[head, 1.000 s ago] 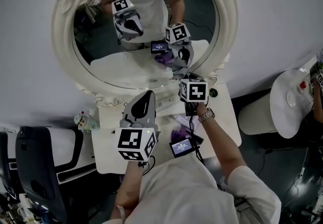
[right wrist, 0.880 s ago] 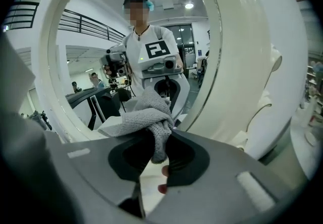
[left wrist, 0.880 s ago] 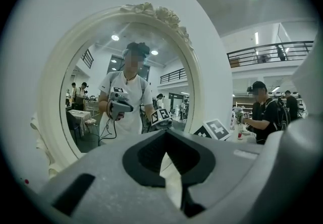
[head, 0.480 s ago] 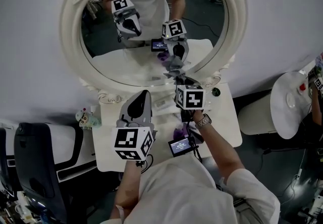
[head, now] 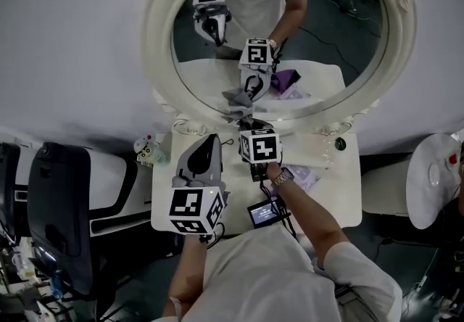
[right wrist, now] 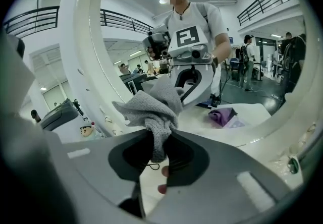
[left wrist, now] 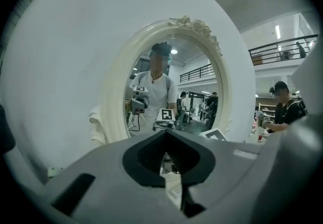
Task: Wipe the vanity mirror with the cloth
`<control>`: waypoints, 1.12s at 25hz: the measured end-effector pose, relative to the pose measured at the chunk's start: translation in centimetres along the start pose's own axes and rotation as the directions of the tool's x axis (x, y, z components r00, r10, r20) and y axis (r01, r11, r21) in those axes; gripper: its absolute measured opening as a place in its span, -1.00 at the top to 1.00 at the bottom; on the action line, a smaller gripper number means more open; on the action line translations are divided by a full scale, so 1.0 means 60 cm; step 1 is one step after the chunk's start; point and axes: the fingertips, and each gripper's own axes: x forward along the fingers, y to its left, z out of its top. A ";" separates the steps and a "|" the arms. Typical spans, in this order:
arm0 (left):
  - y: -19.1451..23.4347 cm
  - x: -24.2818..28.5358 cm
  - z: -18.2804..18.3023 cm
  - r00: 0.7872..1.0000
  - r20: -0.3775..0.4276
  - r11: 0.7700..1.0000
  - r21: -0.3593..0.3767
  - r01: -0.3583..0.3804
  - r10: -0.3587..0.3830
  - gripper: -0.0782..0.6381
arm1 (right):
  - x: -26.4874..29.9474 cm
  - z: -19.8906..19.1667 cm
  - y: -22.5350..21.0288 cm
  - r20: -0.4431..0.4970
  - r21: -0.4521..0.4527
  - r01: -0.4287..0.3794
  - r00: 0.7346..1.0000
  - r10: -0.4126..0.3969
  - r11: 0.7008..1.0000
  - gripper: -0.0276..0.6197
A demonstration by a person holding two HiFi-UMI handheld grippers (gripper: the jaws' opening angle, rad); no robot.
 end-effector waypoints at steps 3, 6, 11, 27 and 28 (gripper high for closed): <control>0.034 -0.021 -0.009 0.998 -0.011 0.998 -0.003 -0.066 0.066 0.78 | 0.030 -0.004 0.014 -0.016 -0.002 -0.020 1.000 0.020 1.000 0.71; 0.056 -0.035 -0.021 0.993 -0.030 0.993 -0.002 -0.115 0.115 0.78 | 0.056 -0.011 0.011 -0.027 0.011 -0.019 0.999 0.020 1.000 0.71; 0.043 -0.026 -0.039 0.992 -0.057 0.993 -0.003 -0.116 0.116 0.78 | 0.063 -0.036 -0.034 -0.052 0.050 0.017 0.999 -0.015 0.999 0.71; -0.163 0.051 -0.058 0.994 -0.075 0.996 0.038 0.079 -0.076 0.78 | -0.106 -0.026 -0.308 0.050 0.140 0.219 0.972 -0.228 0.966 0.71; -0.172 0.051 -0.059 0.994 -0.075 0.996 0.038 0.081 -0.078 0.78 | -0.116 -0.020 -0.315 0.066 0.136 0.222 0.970 -0.232 0.966 0.71</control>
